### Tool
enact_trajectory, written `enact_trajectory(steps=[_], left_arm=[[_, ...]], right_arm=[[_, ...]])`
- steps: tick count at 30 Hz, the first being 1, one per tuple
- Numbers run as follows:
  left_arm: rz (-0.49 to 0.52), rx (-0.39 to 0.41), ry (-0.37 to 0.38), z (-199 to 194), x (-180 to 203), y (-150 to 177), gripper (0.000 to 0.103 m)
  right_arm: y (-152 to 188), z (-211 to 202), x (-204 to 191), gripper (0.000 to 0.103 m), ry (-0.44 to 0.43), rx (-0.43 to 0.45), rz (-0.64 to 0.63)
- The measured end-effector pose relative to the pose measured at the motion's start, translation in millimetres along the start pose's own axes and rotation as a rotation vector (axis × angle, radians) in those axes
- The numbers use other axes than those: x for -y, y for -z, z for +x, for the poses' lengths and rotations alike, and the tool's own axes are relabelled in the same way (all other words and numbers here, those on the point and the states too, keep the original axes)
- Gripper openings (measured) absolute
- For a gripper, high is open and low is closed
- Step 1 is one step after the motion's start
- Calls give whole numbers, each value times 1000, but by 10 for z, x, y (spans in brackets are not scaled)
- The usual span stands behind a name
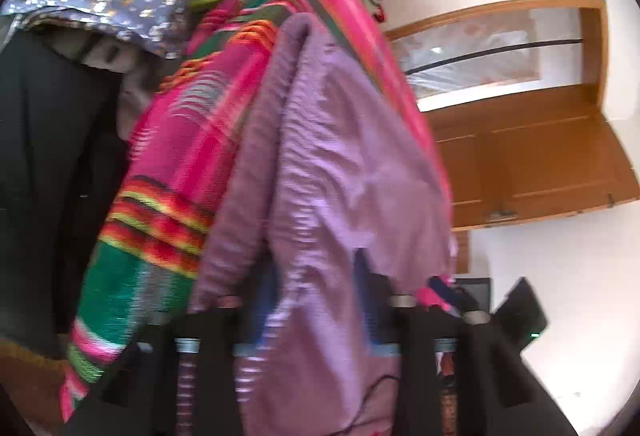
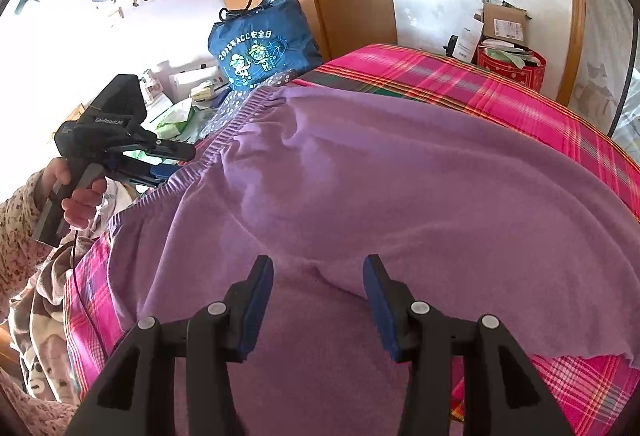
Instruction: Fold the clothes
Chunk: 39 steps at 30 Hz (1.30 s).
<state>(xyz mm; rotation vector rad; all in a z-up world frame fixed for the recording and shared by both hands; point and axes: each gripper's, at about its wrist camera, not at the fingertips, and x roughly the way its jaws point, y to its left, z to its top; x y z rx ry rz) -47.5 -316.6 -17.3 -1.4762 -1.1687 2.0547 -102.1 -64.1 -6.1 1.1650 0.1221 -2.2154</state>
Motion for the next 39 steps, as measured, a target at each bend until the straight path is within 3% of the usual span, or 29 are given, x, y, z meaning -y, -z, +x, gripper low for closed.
enact_trajectory(steps=[3, 10, 15, 18, 22, 24, 26, 30, 39], left_arm=[[-19, 5, -14, -16, -60, 18, 6], [58, -1, -45, -20, 90, 40, 5], [85, -19, -29, 16, 151, 50, 24], [89, -22, -35, 47, 168, 36, 25], [93, -24, -46, 85, 185, 23, 23], [93, -16, -69, 69, 172, 29, 5], [70, 19, -101, 14, 122, 40, 5], [45, 92, -95, -151, 73, 63, 5], [37, 137, -138, -361, 48, -21, 4]], right_arm=[[-8, -10, -4, 49, -2, 3, 3], [-15, 4, -53, 49, -13, 1, -9], [-12, 26, -33, 49, -13, 0, 2], [-18, 40, -37, 49, -13, -1, 4], [-23, 47, -68, 49, -16, -3, 0], [-22, 47, -87, 49, -19, -2, -2], [-21, 52, -101, 49, -21, -3, -2], [-19, 61, -130, 49, -25, -9, -9], [-4, 126, -254, 49, -55, -20, -28]])
